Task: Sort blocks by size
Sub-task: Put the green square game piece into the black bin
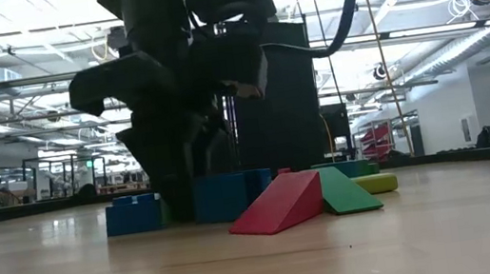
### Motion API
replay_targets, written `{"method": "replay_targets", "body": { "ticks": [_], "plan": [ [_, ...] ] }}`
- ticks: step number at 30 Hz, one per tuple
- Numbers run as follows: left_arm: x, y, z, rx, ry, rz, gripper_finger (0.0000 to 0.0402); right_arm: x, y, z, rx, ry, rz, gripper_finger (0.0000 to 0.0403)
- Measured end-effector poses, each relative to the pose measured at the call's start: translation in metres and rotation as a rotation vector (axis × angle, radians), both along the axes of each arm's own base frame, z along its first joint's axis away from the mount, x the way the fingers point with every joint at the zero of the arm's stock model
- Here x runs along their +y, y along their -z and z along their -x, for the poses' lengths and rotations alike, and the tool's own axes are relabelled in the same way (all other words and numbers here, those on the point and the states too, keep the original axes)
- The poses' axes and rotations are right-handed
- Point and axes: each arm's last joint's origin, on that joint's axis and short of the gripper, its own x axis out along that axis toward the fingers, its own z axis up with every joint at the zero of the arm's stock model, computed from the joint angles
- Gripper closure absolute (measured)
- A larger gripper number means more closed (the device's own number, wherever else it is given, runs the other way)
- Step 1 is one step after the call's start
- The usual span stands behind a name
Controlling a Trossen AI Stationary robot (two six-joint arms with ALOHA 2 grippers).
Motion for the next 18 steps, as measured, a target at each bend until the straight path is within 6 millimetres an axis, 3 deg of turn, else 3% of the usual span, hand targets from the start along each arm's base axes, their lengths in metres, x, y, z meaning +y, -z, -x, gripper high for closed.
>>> {"method": "replay_targets", "body": {
  "ticks": [2,7,14,18],
  "plan": [
    [0.0,-0.002,0.001,-0.007,0.014,-0.014,0.0318,0.0,0.0,0.0,0.002,0.0,0.003,0.0147],
    [0.004,-0.022,0.01,-0.009,0.026,-0.05,0.0321,-0.002,0.0,0.001,0.012,-0.004,0.019,0.0147],
    [0.007,-0.089,0.05,0.011,-0.033,-0.065,0.0321,-0.004,0.001,0.001,-0.023,0.003,0.064,0.0147],
    [-0.015,-0.129,0.09,0.014,-0.017,0.0,0.0321,-0.004,0.001,0.0,-0.041,-0.011,0.079,0.0147]
  ]
}}
